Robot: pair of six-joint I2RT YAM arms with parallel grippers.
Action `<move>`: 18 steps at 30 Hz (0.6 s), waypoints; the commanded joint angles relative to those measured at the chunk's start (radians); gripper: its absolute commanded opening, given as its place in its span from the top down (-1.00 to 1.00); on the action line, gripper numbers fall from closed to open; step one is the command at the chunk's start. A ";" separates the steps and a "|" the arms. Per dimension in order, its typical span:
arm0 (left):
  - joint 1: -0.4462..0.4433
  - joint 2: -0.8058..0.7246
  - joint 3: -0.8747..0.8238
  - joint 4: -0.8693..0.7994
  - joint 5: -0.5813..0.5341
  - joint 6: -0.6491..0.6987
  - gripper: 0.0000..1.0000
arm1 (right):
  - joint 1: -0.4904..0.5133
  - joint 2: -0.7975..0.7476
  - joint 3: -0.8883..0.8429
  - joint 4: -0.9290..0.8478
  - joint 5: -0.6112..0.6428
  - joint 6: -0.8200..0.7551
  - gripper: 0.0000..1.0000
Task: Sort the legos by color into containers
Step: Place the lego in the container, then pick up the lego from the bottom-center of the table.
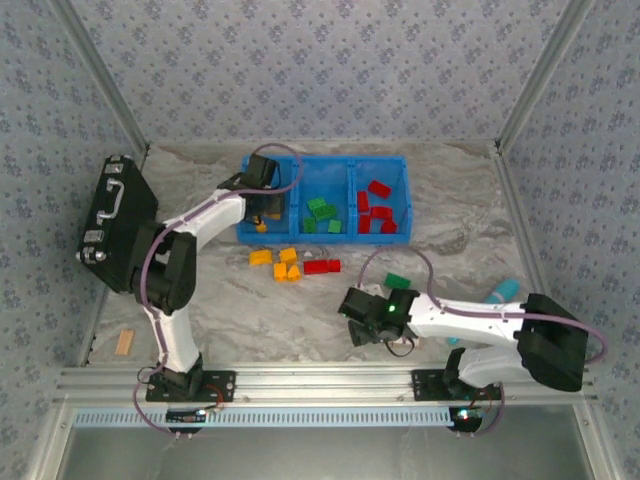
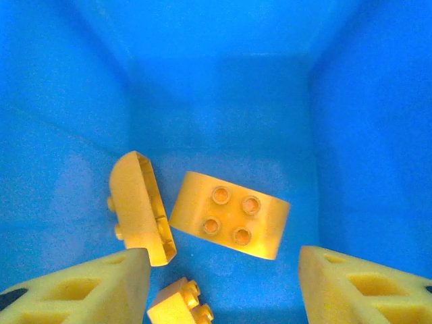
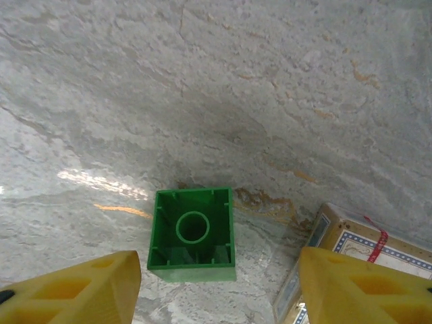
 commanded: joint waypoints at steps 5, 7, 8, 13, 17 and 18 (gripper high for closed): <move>0.006 -0.231 -0.044 -0.017 0.023 0.026 -0.22 | 0.011 0.074 0.020 -0.014 0.046 0.021 -0.11; 0.004 -0.279 -0.072 -0.025 0.026 0.029 -0.22 | 0.009 0.085 0.027 -0.010 0.049 0.014 0.00; 0.003 -0.304 -0.087 -0.032 0.028 0.032 -0.22 | 0.010 0.091 0.029 -0.006 0.048 0.011 0.05; 0.003 -0.407 -0.159 -0.069 -0.014 0.057 -0.23 | 0.015 0.113 0.042 0.002 0.032 -0.003 0.34; 0.004 -0.477 -0.202 -0.116 -0.032 0.079 -0.23 | 0.017 0.111 0.077 -0.032 0.037 -0.019 0.44; 0.004 -0.494 -0.215 -0.129 -0.028 0.082 -0.23 | 0.016 0.106 0.091 -0.047 0.040 -0.028 0.44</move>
